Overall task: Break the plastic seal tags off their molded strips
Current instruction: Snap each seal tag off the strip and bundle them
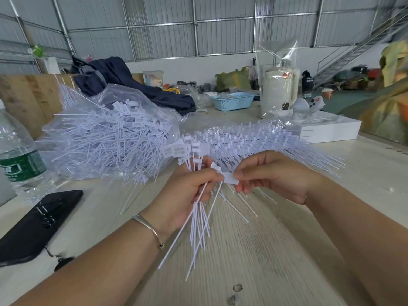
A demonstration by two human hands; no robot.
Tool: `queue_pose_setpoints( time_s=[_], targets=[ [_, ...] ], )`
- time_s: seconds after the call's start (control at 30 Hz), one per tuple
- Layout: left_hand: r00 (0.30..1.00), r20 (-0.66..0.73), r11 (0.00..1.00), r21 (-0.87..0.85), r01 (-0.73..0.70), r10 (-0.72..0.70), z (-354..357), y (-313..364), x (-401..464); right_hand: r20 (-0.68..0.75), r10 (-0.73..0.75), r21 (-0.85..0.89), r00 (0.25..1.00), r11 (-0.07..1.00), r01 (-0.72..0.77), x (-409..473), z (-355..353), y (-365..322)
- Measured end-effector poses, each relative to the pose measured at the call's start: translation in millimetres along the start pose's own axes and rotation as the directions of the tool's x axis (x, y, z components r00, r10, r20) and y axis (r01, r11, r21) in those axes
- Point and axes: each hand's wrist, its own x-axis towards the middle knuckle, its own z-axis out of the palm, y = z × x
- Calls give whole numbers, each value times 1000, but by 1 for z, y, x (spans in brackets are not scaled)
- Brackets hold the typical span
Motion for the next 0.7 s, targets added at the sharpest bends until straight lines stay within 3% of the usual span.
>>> queue_pose_setpoints(
  time_s=[0.23, 0.37, 0.7],
  targets=[
    [999, -27, 998, -58, 24, -25, 3, -1, 0, -72, -8, 102, 997, 995, 15, 2, -2, 0],
    [994, -102, 999, -4, 42, -42, 3, -2, 0, 5, -4, 221, 1000, 975, 2, 1, -1, -3],
    [992, -44, 990, 72, 123, -120, 5, -2, 1, -41, -20, 107, 999, 994, 24, 2, -2, 0]
  ],
)
